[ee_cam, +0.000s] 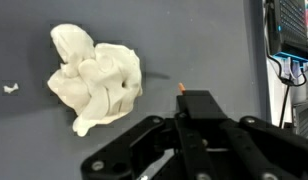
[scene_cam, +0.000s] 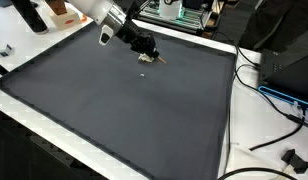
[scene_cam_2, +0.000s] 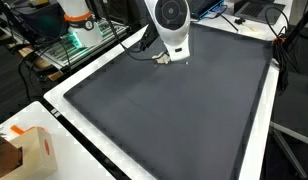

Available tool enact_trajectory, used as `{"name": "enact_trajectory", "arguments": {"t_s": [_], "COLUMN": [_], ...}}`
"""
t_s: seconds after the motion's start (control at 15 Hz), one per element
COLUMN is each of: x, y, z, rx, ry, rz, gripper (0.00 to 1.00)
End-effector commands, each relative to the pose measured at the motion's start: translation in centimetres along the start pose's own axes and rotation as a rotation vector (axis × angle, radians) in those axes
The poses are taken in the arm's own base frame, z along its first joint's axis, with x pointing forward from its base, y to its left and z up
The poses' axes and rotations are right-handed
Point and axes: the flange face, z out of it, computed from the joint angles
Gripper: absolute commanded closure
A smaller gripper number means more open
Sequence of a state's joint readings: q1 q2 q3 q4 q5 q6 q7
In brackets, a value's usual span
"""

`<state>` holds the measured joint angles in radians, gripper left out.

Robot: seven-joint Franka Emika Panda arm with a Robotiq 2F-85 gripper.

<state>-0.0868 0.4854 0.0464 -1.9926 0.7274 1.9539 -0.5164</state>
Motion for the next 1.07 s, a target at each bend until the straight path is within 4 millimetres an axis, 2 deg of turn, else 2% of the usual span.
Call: {"name": "enact_trajectory", "arguments": {"t_s": [0.0,0.4,1.0], "x": [-0.1,-0.8,-2.5], "y": [0.0,-1.0,-5.8], "z": [-0.1,-0.8,-2.8], "rx": [0.001,-0.037,-0.168], "ry": [-0.026,-0.004,0.08], "rz": [0.075,0.199,0.315], "gripper": [0.97,0.97,0.97]}}
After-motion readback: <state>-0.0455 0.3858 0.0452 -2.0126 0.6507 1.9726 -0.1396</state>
